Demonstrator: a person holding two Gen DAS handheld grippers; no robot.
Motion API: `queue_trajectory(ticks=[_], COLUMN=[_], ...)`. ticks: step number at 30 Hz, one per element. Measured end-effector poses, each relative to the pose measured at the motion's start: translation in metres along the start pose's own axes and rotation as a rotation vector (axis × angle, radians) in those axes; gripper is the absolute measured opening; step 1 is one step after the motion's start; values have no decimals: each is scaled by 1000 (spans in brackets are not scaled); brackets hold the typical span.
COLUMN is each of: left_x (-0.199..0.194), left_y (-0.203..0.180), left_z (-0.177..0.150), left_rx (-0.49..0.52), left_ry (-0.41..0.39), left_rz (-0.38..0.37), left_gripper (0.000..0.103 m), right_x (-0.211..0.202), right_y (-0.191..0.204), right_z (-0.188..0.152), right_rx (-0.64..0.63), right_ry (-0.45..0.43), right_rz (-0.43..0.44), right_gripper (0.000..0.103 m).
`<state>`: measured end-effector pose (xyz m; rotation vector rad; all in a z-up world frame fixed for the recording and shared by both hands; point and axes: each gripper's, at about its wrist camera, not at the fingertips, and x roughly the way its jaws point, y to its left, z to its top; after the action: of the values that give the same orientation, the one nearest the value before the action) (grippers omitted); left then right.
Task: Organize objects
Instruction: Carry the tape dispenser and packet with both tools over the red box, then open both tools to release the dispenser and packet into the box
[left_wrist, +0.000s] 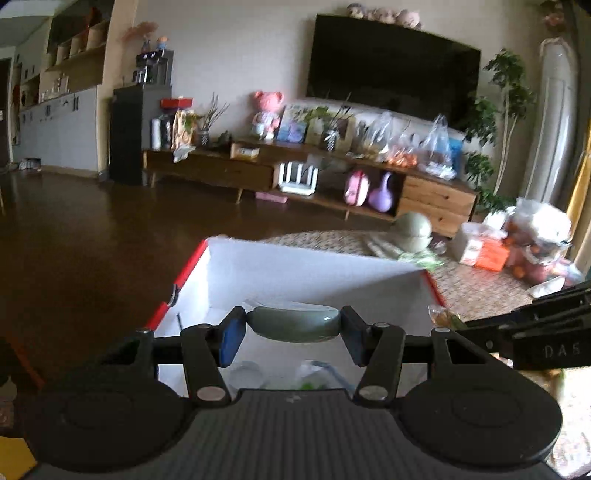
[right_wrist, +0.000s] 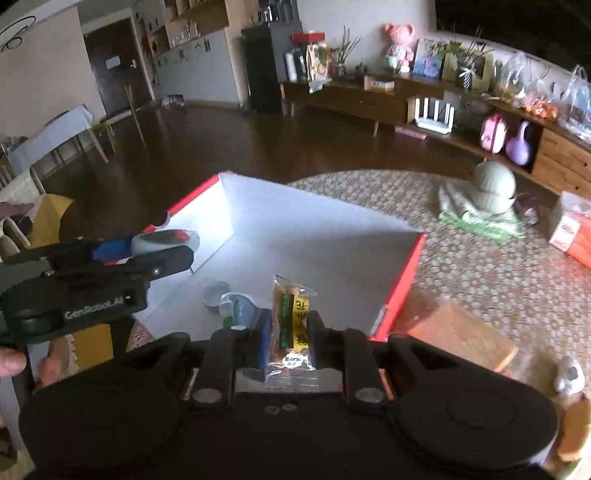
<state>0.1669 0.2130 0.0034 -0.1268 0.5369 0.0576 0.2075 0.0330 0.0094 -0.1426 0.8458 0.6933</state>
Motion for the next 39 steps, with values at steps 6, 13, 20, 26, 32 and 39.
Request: queue_trajectory(ticks=[6,13,20,26,32,39], left_x=[35,74,110,118,116,100], left_y=[5,-2,-2,2,2,3], left_z=[3,9,10,8,4,10], left_rx=[36,71,60,34,28,8], left_ry=[79,192,372,416,424,380], left_rz=[29,35,53,49,49,64], left_gripper=[54,55,55,55,55,61], right_x=[37,59,71,75,61,33], right_y=[3,15,25,25,29,24], right_z=[0,-2,-8,-3,1,-2], right_rx=[-15,-101,-138,-128,-143,-128], right_ry=[71,101,164,167,133,90], right_rz=[-26,-58,-54,-50,-40,-28], right_gripper=[19,20,20,26,43,47])
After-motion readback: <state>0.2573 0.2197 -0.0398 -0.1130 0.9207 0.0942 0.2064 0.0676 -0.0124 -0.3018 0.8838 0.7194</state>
